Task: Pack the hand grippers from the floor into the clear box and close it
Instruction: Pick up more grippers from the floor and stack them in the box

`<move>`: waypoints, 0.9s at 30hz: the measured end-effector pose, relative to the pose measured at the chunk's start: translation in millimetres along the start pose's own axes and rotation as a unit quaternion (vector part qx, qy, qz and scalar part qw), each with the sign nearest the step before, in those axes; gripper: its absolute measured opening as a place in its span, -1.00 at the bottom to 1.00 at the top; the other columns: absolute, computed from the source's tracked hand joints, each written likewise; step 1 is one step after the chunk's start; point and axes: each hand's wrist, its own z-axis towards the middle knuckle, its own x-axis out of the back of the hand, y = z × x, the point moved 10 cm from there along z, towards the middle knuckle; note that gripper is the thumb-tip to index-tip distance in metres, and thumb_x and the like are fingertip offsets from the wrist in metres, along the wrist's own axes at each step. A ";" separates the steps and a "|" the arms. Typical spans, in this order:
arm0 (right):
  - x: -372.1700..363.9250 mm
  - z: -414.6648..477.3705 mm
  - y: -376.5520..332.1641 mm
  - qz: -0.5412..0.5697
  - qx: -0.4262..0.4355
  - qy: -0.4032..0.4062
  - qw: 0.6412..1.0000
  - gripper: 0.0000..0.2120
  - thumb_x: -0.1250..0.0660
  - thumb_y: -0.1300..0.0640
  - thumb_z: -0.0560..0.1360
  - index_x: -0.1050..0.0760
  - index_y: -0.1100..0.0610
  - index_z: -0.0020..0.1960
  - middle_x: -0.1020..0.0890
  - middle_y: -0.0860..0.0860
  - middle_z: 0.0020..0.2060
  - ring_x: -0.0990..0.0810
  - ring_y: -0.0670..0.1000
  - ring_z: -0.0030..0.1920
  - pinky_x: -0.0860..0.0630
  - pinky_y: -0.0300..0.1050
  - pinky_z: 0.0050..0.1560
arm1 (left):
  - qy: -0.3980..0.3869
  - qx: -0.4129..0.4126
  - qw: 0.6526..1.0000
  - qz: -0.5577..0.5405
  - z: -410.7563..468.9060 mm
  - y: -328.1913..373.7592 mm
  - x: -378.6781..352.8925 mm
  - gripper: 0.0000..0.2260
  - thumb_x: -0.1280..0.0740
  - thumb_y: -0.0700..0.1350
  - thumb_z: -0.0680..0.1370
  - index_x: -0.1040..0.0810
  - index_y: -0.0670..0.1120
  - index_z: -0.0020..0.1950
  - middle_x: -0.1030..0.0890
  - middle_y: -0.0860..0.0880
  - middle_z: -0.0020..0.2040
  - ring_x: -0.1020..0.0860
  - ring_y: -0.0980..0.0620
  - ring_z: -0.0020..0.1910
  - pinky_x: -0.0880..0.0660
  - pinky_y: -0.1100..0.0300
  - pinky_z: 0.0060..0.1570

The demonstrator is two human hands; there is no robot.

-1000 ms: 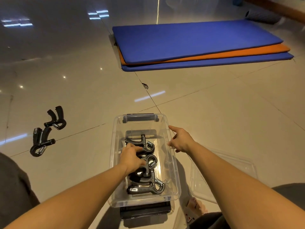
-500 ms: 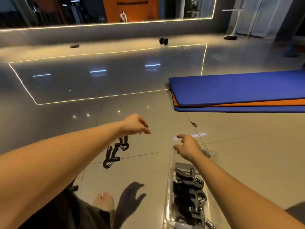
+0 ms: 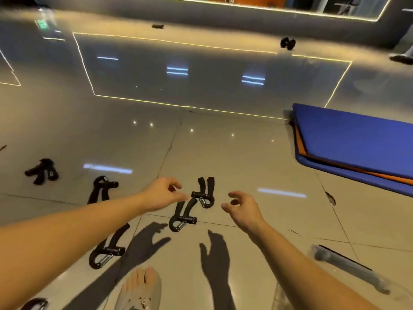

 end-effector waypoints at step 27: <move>-133.9 243.3 51.5 -0.245 -0.078 0.051 0.965 -0.27 -0.49 -0.30 0.35 -0.42 0.17 0.30 -0.45 0.11 0.19 -0.46 0.18 0.23 -0.53 0.11 0.06 | 0.088 0.188 0.967 0.147 181.1 -180.3 -62.2 -0.34 -0.42 0.50 0.25 -0.44 -0.04 -0.06 -0.52 -0.03 -0.06 -0.52 -0.03 -0.17 -0.38 0.12 -0.30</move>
